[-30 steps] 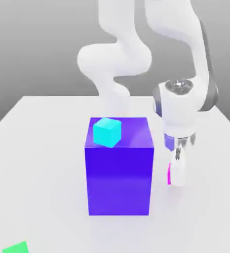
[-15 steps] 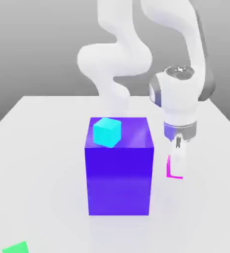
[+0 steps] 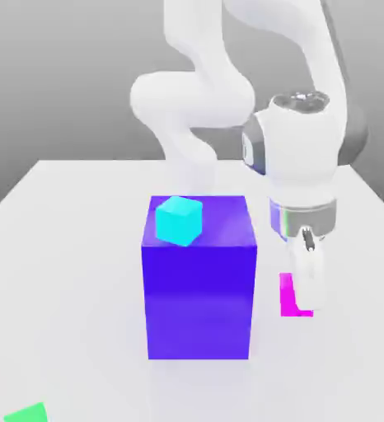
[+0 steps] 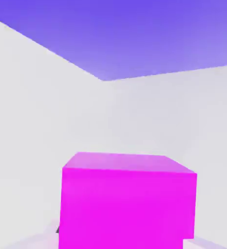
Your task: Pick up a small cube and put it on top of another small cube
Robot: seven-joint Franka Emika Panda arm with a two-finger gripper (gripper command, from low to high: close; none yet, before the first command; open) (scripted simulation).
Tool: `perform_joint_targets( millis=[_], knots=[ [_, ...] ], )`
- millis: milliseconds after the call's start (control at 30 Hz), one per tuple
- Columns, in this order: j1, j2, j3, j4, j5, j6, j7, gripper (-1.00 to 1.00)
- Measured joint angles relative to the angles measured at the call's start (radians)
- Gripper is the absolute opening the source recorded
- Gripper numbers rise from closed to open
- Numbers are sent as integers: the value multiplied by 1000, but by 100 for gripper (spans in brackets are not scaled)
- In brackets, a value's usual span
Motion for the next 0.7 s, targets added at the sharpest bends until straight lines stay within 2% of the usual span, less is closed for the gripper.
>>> perform_joint_targets(
  millis=[167, 300, 567, 700],
  knots=[
    [-110, 67, -73, 173, -43, -84, -178, -100],
    [-195, 162, -167, 291, -140, -166, -118, -100],
    [-300, 352, -417, 491, -328, -286, 45, -100],
    [-281, 415, -454, 503, -359, -228, 134, -100]
  ],
)
